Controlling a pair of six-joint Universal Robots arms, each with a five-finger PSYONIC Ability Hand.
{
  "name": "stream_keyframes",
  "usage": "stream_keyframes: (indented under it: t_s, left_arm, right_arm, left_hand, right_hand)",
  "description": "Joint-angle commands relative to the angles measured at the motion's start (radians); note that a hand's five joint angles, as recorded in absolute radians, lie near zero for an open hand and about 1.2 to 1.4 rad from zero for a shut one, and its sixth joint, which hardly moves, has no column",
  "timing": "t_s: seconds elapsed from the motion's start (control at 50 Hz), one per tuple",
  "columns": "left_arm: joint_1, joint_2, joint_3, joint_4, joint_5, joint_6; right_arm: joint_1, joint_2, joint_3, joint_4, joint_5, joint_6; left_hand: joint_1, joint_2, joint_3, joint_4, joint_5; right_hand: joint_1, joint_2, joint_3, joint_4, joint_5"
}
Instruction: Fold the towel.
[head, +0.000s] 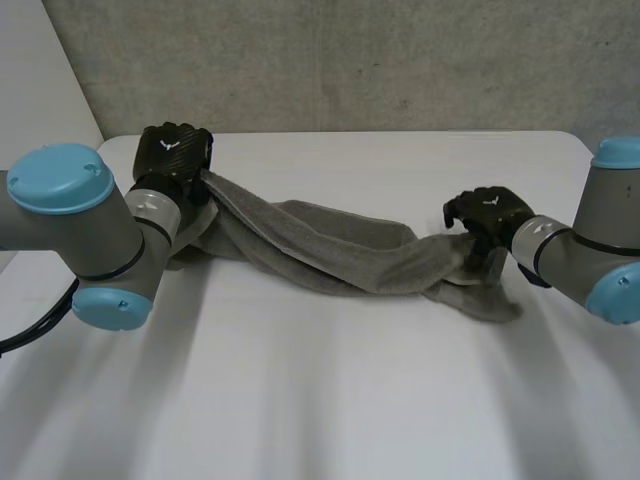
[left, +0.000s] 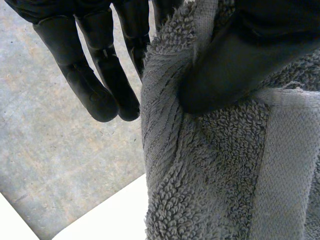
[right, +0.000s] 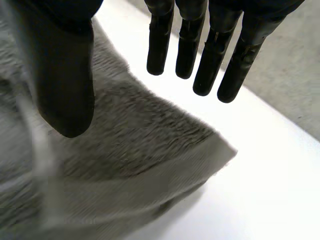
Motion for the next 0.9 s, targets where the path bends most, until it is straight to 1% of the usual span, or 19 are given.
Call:
stream_keyframes:
  t_s: [0.02,0.04,0.08,0.1,0.14,0.16,0.18,0.2,0.24,0.26,0.3,0.32,0.36,0.48,0.58,0.62,0.64,0.68,0.9]
  left_arm:
    - [0.006,-0.004,0.005,0.000,-0.004,0.000]
    - [0.006,-0.004,0.005,0.000,-0.004,0.000]
    - [0.010,-0.003,0.005,-0.002,-0.004,0.000]
    - [0.010,-0.003,0.005,-0.002,-0.004,0.000]
    - [0.012,0.000,0.004,-0.003,-0.004,0.000]
    - [0.012,0.000,0.004,-0.003,-0.004,0.000]
    - [0.012,0.002,0.001,-0.003,-0.004,-0.002]
    - [0.012,0.002,0.001,-0.003,-0.004,-0.002]
    - [0.012,0.002,-0.004,-0.003,-0.006,-0.002]
    - [0.012,0.002,-0.004,-0.003,-0.006,-0.002]
    - [0.012,0.000,-0.009,-0.003,-0.004,-0.002]
    - [0.012,0.000,-0.009,-0.003,-0.004,-0.002]
    - [0.012,-0.003,-0.009,-0.003,-0.004,-0.002]
    - [0.010,-0.004,-0.010,-0.003,-0.004,-0.002]
    - [0.010,-0.004,-0.012,-0.003,-0.004,-0.002]
    - [0.010,-0.004,-0.013,-0.003,-0.003,-0.003]
    - [0.010,-0.004,-0.013,-0.003,-0.003,-0.003]
    - [0.010,-0.004,-0.013,-0.003,-0.003,-0.005]
    - [0.012,-0.004,-0.016,-0.003,-0.003,-0.006]
  right_arm:
    - [-0.003,-0.053,0.028,-0.078,0.056,0.069]
    - [-0.003,-0.053,0.028,-0.078,0.056,0.069]
    - [-0.003,-0.114,0.075,-0.075,0.055,0.065]
    - [-0.003,-0.114,0.076,-0.075,0.055,0.065]
    - [-0.003,-0.189,0.146,-0.071,0.056,0.062]
    - [-0.003,-0.189,0.146,-0.071,0.056,0.061]
    - [-0.002,-0.233,0.181,-0.059,0.056,0.055]
    - [-0.002,-0.234,0.181,-0.058,0.056,0.055]
    - [0.002,-0.304,0.255,-0.019,0.056,0.032]
    - [0.002,-0.305,0.255,-0.019,0.056,0.032]
    - [-0.011,-0.353,0.333,0.023,0.056,-0.001]
    - [-0.011,-0.354,0.333,0.023,0.056,-0.001]
    - [-0.012,-0.370,0.396,0.044,0.052,-0.044]
    - [-0.012,-0.375,0.458,0.049,0.047,-0.086]
    - [-0.012,-0.363,0.465,0.032,0.042,-0.087]
    - [-0.011,-0.328,0.448,0.002,0.044,-0.089]
    - [-0.011,-0.328,0.448,0.001,0.044,-0.089]
    - [-0.008,-0.265,0.410,-0.044,0.044,-0.089]
    - [0.002,-0.157,0.292,-0.126,0.045,-0.087]
  left_hand:
    - [-0.049,-0.116,-0.149,-0.128,-0.252]
    - [-0.049,-0.116,-0.149,-0.128,-0.252]
    - [-0.049,-0.116,-0.149,-0.128,-0.252]
    - [-0.049,-0.116,-0.149,-0.128,-0.252]
    - [-0.049,-0.116,-0.149,-0.128,-0.252]
    - [-0.049,-0.116,-0.149,-0.128,-0.252]
    - [-0.049,-0.116,-0.149,-0.128,-0.252]
    - [-0.049,-0.116,-0.149,-0.128,-0.252]
    - [-0.049,-0.116,-0.149,-0.128,-0.252]
    - [-0.049,-0.116,-0.149,-0.128,-0.252]
    - [-0.049,-0.116,-0.149,-0.128,-0.252]
    - [-0.049,-0.116,-0.149,-0.128,-0.252]
    - [-0.049,-0.116,-0.149,-0.128,-0.252]
    - [-0.049,-0.116,-0.149,-0.128,-0.252]
    - [-0.049,-0.116,-0.149,-0.128,-0.252]
    - [-0.049,-0.116,-0.149,-0.128,-0.252]
    - [-0.049,-0.116,-0.149,-0.128,-0.252]
    - [-0.049,-0.116,-0.149,-0.128,-0.252]
    - [-0.049,-0.116,-0.149,-0.128,-0.252]
  right_hand:
    - [-0.097,-0.122,-0.102,-0.107,-0.075]
    - [-0.097,-0.123,-0.102,-0.107,-0.076]
    - [-0.065,-0.091,-0.070,-0.075,-0.044]
    - [-0.065,-0.090,-0.070,-0.075,-0.043]
    - [-0.015,-0.040,-0.020,-0.025,0.007]
    - [-0.015,-0.040,-0.020,-0.025,0.007]
    - [-0.015,-0.040,-0.020,-0.025,0.007]
    - [-0.015,-0.040,-0.020,-0.025,0.007]
    - [0.034,0.009,0.030,0.025,0.056]
    - [0.035,0.010,0.030,0.025,0.057]
    - [0.105,0.079,0.100,0.095,0.127]
    - [0.105,0.080,0.101,0.096,0.127]
    - [0.149,0.124,0.145,0.140,0.171]
    - [0.158,0.133,0.154,0.149,0.180]
    - [0.096,0.071,0.092,0.087,0.118]
    - [0.012,-0.014,0.007,0.002,0.034]
    - [0.011,-0.014,0.007,0.002,0.033]
    - [-0.050,-0.075,-0.055,-0.060,-0.028]
    - [-0.015,-0.040,-0.020,-0.025,0.007]
